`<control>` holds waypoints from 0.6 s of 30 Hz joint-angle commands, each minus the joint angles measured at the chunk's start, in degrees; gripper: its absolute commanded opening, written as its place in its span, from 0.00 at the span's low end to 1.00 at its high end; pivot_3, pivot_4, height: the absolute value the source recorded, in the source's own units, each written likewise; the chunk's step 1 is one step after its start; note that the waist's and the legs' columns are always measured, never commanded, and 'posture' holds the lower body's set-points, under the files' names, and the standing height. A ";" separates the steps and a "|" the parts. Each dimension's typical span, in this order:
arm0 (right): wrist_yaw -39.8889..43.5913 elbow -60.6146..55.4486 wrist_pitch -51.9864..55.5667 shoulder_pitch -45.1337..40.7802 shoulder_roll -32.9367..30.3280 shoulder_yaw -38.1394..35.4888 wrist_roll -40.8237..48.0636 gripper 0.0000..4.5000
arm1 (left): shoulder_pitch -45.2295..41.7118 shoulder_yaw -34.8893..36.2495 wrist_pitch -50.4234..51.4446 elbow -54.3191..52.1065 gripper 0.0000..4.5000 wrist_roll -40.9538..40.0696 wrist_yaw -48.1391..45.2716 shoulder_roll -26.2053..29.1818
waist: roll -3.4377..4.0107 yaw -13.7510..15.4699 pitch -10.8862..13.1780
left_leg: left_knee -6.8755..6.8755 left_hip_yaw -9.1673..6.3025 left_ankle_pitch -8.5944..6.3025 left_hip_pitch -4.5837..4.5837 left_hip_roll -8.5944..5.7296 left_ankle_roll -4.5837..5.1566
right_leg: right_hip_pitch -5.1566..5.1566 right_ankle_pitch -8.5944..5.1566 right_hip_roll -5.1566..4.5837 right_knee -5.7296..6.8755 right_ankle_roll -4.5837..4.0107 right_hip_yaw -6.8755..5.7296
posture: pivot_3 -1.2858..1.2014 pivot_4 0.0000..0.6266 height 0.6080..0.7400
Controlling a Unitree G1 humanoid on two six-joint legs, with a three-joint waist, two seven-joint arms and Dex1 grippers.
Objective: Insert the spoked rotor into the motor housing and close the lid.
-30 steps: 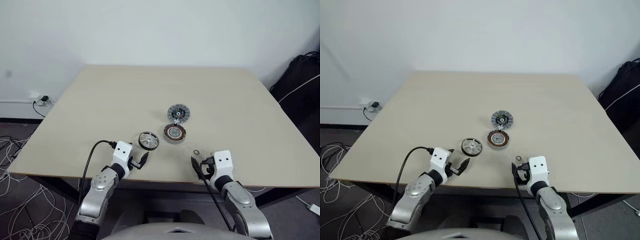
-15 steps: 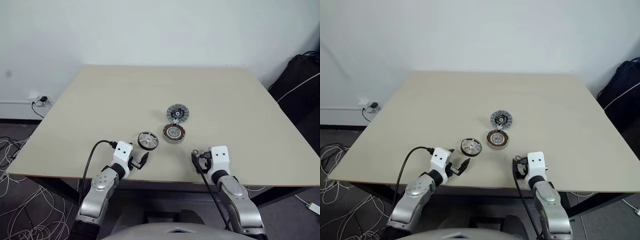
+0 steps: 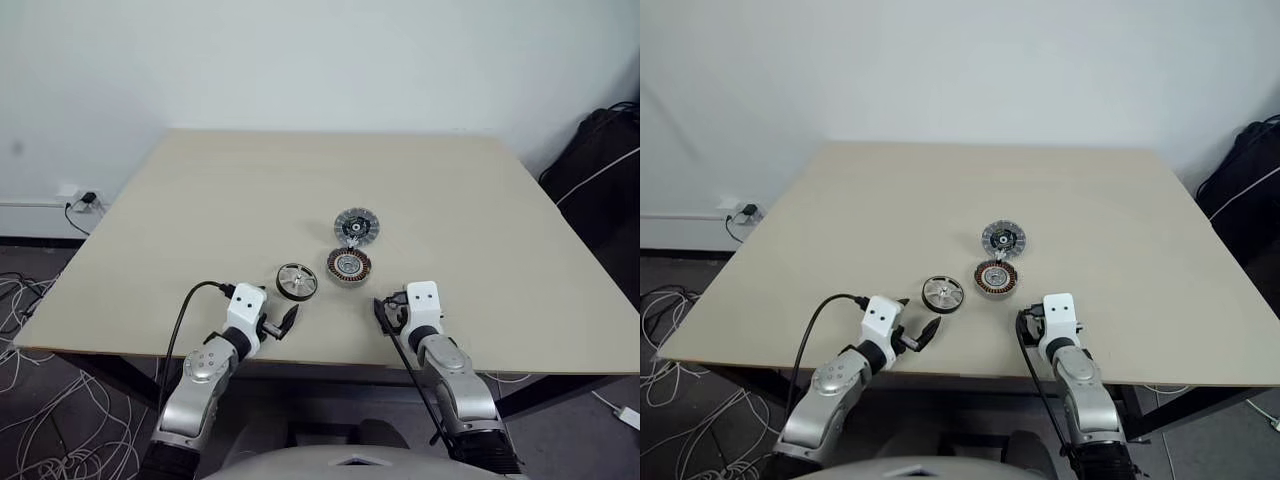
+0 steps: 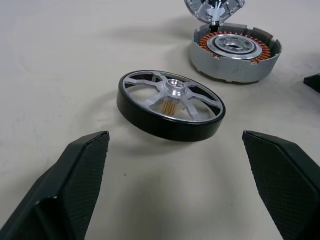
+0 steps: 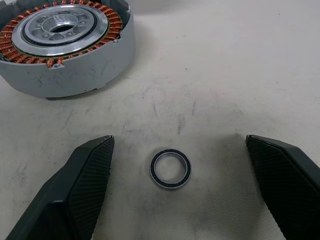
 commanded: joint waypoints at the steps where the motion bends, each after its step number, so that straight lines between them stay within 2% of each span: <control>1: 0.44 1.72 0.46 0.97 -0.02 -0.26 0.11 0.86 | -0.20 0.29 -1.02 -3.28 1.00 0.04 0.43 0.21 | 0.00 0.08 -0.02 | 0.00 0.00 0.00 0.00 0.00 0.00 | 0.01 0.00 0.00 0.00 0.00 0.00 | 0.52 0.00 1.00; 6: 0.69 0.76 0.51 2.21 0.27 -0.23 0.29 0.50 | -0.08 0.18 -0.92 -3.37 1.00 -0.06 0.67 0.32 | -0.13 0.24 -0.14 | 0.01 0.00 0.00 0.03 0.00 0.00 | 0.06 0.00 -0.02 -0.02 0.00 -0.01 | 0.52 0.00 1.00; 7: 0.61 0.36 0.65 2.37 0.32 -0.28 0.28 0.41 | -0.08 0.14 -0.89 -3.39 1.00 -0.08 0.66 0.33 | -0.14 0.24 -0.15 | 0.01 0.00 0.00 0.03 0.00 0.00 | 0.06 0.00 -0.02 -0.02 0.00 -0.01 | 0.52 0.00 1.00; 11: 0.48 -3.07 1.83 3.35 0.27 -0.31 0.29 0.16 | -0.16 0.09 -0.89 -3.32 1.00 -0.13 0.64 0.29 | -0.13 0.31 -0.14 | 0.01 0.00 0.00 0.03 0.00 0.00 | 0.06 0.00 -0.03 -0.02 0.00 -0.01 | 0.52 0.00 1.00; 15: 1.73 -10.13 4.26 3.93 0.01 0.45 1.21 0.15 | -0.20 0.09 -1.03 -3.00 1.00 -0.13 0.70 0.20 | -0.09 0.27 -0.12 | -0.01 0.00 -0.01 0.00 0.00 0.01 | 0.02 -0.01 -0.03 -0.03 -0.02 -0.01 | 0.52 0.00 1.00; 18: 1.93 -14.28 6.34 1.27 -0.34 1.66 0.53 0.15 | -0.32 -0.04 -1.05 -2.75 1.00 -0.07 0.76 0.06 | -0.01 0.09 0.00 | -0.01 0.00 -0.01 -0.03 0.00 0.01 | -0.03 -0.01 -0.03 -0.02 -0.02 0.01 | 0.52 0.00 1.00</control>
